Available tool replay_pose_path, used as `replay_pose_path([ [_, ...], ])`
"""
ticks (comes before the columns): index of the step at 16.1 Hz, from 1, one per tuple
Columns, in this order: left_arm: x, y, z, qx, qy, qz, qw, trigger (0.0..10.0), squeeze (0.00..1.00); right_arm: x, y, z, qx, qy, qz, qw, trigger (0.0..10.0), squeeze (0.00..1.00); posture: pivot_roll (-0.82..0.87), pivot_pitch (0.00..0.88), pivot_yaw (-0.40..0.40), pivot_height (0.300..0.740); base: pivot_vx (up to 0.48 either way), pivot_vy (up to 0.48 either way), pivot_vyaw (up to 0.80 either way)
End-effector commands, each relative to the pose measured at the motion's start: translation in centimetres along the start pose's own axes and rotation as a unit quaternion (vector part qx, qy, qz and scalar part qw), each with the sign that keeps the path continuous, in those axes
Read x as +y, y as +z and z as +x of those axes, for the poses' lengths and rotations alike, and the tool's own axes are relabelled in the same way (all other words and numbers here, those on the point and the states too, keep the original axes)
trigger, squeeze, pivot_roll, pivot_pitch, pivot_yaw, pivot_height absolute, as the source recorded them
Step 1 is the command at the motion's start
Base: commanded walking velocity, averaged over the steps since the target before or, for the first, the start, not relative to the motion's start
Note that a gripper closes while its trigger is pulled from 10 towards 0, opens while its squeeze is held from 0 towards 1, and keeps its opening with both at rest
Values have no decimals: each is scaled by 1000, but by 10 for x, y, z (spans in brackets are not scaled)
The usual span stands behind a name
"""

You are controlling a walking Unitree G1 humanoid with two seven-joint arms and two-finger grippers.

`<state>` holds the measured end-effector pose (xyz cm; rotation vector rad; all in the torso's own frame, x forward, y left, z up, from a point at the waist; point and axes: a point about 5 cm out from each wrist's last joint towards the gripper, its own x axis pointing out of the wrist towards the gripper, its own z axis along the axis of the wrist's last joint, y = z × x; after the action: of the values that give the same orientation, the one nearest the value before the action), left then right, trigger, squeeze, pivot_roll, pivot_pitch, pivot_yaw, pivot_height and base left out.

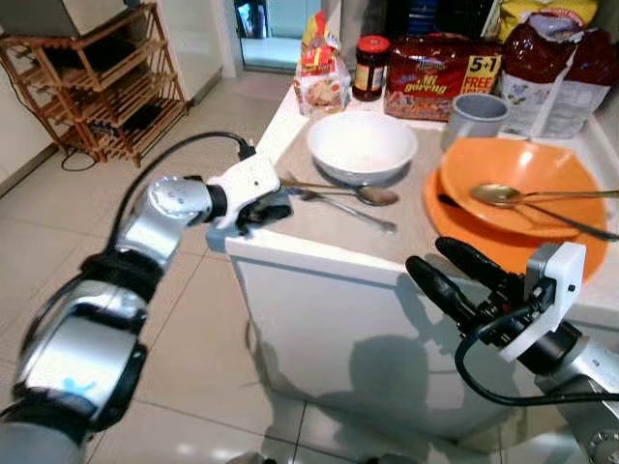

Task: Setting the table

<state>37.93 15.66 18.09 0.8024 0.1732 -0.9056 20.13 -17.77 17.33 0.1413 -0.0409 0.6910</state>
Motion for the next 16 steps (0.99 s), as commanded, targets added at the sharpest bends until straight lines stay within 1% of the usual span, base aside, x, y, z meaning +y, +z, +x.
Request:
replay_pose_path([
  [1, -1, 0, -4, 13, -14, 17, 1000, 10000, 0, -1, 1, 1, -7, 0, -4, 1000, 10000, 0, -62, 3, 59, 740, 0, 0, 0],
  [2, -1, 13, -3, -17, -28, 13, 999, 10000, 0, -2, 1, 1, -7, -1, -4, 1000, 10000, 0, -62, 3, 59, 740, 0, 0, 0],
  [3, -4, 21, -2, -41, -45, 8, 998, 10000, 0, -2, 0, 1, -7, -2, -5, 1000, 10000, 0, -61, 3, 64, 740, 0, 0, 0],
  [4, -8, 25, 0, -58, -59, -8, 997, 10000, 0, -2, 0, 1, -7, -3, -6, 1000, 10000, 0, -63, 3, 67, 740, 0, 0, 0],
  [6, -20, 25, 5, -69, -84, -30, 994, 10000, 0, -2, 0, 0, -7, -6, -6, 1000, 10000, 0, -66, 5, 71, 740, 0, 0, 0],
  [7, -24, 25, 8, -75, -92, -52, 992, 10000, 0, -2, 0, -1, -6, -7, -7, 1000, 10000, 0, -66, 5, 71, 740, 0, 0, 0],
  [8, -29, 26, 11, -58, -92, -35, 993, 10000, 0, -3, -1, -2, 1, -12, -16, 1000, 10000, 0, -73, 7, 73, 740, 0, 0, 0],
  [9, -28, 25, 11, -44, -85, -10, 995, 10000, 0, -4, -1, -2, 5, -12, -20, 1000, 10000, 0, -74, 6, 74, 740, 0, 0, 0],
  [10, -24, 24, 10, -19, -66, 38, 997, 10000, 0, -4, -1, -3, 3, -13, -19, 1000, 10000, 0, -74, 6, 74, 740, 0, 0, 0],
  [11, -18, 27, 9, -10, -43, 60, 997, 10000, 0, -4, 0, -3, 2, -14, -18, 1000, 10000, 0, -77, 5, 77, 740, 0, 0, 0],
  [13, -6, 38, 5, -6, -7, 103, 995, 10000, 0, -5, 0, -4, 1, -16, -19, 1000, 10000, 0, -77, 2, 77, 740, 0, 0, 0],
  [14, -5, 44, 3, -10, -6, 116, 993, 10000, 0, -6, 0, -5, 1, -17, -20, 1000, 10000, 0, -76, 1, 79, 740, 0, 0, 0],
  [16, -11, 55, 0, -30, -31, 131, 990, 10000, 0, -6, 1, -5, 0, -19, -23, 1000, 10000, 0, -78, 0, 79, 740, 0, 0, 0],
])
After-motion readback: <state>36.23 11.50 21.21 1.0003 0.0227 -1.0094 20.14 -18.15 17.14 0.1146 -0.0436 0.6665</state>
